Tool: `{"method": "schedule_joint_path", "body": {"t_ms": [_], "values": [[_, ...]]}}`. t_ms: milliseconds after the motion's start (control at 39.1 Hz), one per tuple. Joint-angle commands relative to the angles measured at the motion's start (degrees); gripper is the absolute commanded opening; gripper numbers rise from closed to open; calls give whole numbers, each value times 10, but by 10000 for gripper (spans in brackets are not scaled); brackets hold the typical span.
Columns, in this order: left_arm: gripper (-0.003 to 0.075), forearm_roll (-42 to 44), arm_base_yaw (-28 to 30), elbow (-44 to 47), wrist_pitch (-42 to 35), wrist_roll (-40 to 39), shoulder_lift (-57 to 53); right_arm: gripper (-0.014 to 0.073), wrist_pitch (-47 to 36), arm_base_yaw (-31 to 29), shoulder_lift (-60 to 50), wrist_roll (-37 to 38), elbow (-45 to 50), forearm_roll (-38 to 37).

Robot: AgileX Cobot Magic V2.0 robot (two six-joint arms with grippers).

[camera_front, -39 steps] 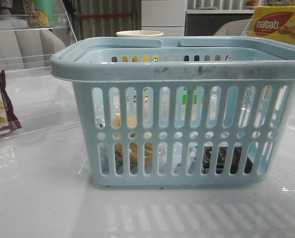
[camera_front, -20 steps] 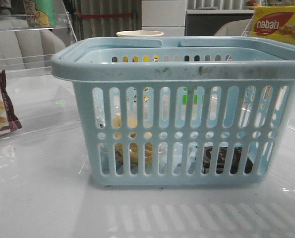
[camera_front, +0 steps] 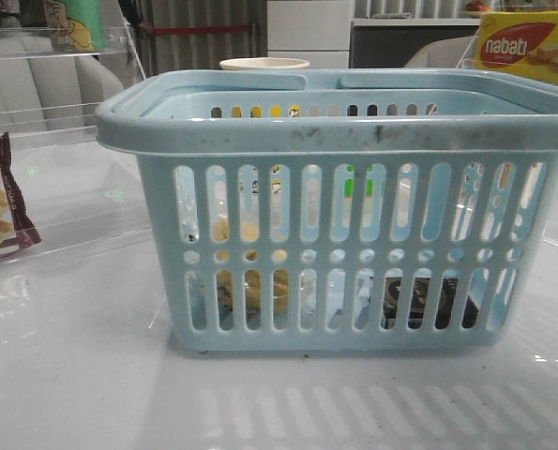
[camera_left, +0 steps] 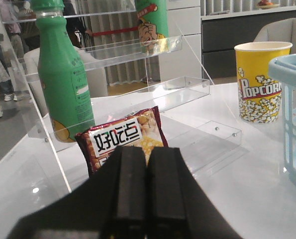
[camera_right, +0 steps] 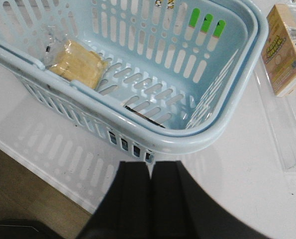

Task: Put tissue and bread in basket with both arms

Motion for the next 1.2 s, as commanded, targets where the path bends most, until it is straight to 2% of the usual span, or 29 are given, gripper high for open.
{"method": "schedule_joint_path", "body": {"t_ms": [0, 230, 973, 1075, 1178], "values": [[91, -7, 1, 0, -71, 0, -11, 56, -36, 0, -2, -4, -15, -8], [91, -7, 18, 0, -75, 0, -11, 56, -36, 0, -2, -4, -15, -8], [91, -7, 18, 0, -75, 0, -11, 56, -36, 1, -8, -4, -12, -7], [91, -7, 18, 0, -75, 0, -11, 56, -43, -25, -29, -4, 4, -5], [91, -7, 18, 0, -75, 0, -11, 56, -102, -84, -68, -4, 42, -20]]}}
